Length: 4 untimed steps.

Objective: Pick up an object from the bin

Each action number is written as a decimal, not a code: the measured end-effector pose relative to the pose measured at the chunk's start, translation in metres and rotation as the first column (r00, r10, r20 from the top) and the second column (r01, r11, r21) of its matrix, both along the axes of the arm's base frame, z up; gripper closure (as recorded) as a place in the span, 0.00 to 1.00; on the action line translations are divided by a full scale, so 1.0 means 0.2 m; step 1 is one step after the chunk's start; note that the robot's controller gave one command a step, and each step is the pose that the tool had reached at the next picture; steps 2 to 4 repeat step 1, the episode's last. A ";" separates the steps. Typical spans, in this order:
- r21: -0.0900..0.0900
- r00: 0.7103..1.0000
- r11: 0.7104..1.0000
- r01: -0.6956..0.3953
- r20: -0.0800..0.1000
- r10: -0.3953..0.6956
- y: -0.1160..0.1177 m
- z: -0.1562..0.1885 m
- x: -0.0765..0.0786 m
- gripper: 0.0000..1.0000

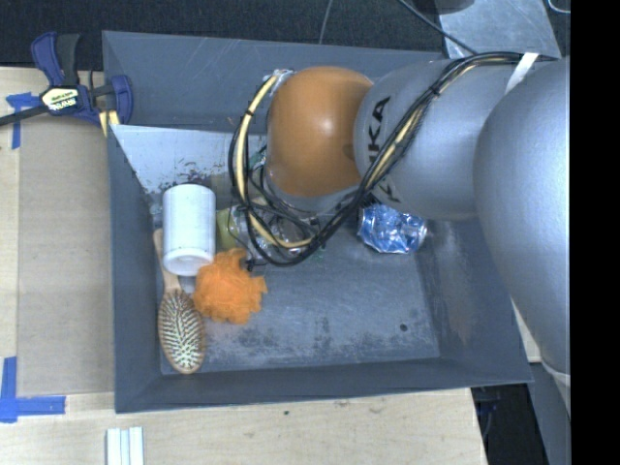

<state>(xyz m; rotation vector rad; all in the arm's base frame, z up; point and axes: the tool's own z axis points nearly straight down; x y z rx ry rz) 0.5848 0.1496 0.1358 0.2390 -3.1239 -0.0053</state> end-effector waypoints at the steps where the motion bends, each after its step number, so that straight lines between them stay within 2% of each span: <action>1: 0.004 0.999 0.999 0.036 0.012 -0.036 0.10 0.80 0.22 1.00; 4: 0.004 0.999 0.999 0.036 0.012 -0.036 0.10 0.80 0.22 1.00</action>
Offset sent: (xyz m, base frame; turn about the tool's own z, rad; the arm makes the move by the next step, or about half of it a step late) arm 0.0407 0.0204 0.1535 0.0380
